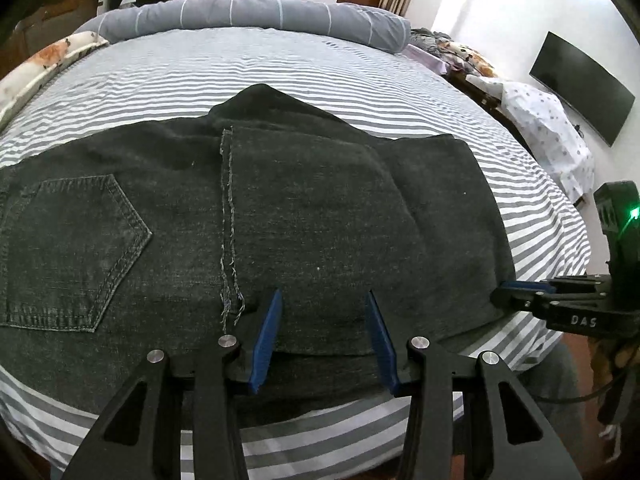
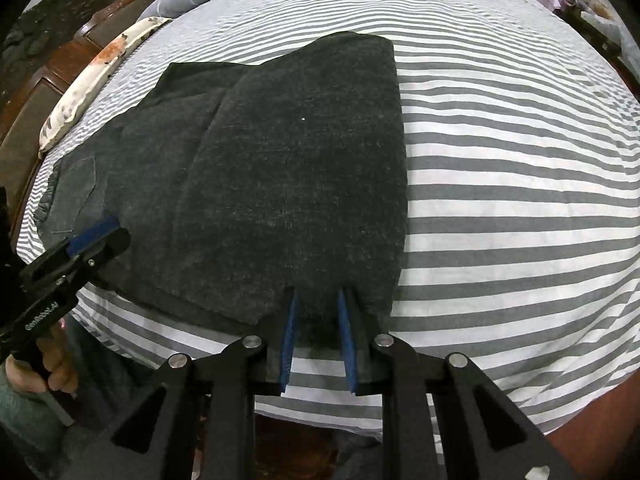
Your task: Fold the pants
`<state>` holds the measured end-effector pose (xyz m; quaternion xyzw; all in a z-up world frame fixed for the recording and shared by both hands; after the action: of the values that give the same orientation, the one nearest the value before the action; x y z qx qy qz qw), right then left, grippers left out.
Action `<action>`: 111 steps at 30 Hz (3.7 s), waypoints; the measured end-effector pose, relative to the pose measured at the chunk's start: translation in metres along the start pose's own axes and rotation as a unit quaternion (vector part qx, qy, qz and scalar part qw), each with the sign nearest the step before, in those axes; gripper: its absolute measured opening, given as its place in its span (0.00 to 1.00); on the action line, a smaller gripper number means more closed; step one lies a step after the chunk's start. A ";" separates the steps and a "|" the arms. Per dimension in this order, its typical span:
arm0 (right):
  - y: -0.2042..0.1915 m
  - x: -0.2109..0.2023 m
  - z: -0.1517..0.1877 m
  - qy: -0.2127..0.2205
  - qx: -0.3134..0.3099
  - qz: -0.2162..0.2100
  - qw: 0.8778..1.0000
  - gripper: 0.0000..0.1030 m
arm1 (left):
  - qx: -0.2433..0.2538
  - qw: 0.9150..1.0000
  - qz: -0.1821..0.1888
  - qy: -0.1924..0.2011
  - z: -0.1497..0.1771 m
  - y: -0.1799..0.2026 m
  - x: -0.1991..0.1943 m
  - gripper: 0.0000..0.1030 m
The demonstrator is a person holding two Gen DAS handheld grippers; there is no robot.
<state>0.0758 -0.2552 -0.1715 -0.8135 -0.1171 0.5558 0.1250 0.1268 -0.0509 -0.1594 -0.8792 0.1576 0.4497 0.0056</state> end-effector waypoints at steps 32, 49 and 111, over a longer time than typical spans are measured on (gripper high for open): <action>-0.193 0.072 -0.085 0.012 -0.093 -0.020 0.995 0.38 | -0.315 0.945 0.008 0.085 0.046 -0.263 -0.110 0.44; -0.199 0.076 -0.073 0.020 -0.089 -0.027 0.995 0.48 | -0.420 0.902 0.078 0.066 0.070 -0.316 -0.074 0.44; 0.031 -0.058 -0.038 0.134 0.148 -0.162 0.966 0.57 | 0.012 0.996 0.079 0.036 -0.077 0.097 -0.031 0.13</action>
<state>0.0922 -0.3058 -0.1180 -0.8232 -0.1457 0.4254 0.3467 0.1433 -0.1462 -0.0766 -0.8795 0.2316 0.4149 -0.0251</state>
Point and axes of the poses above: each gripper's, at about its wrist camera, not at the fingertips, and x roughly the way its jaws point, y to its right, z to its underside, the point moved 3 cm from there along x, roughly the way its jaws point, and after that the axes turned 8 degrees about -z, right-handed, at the moved point
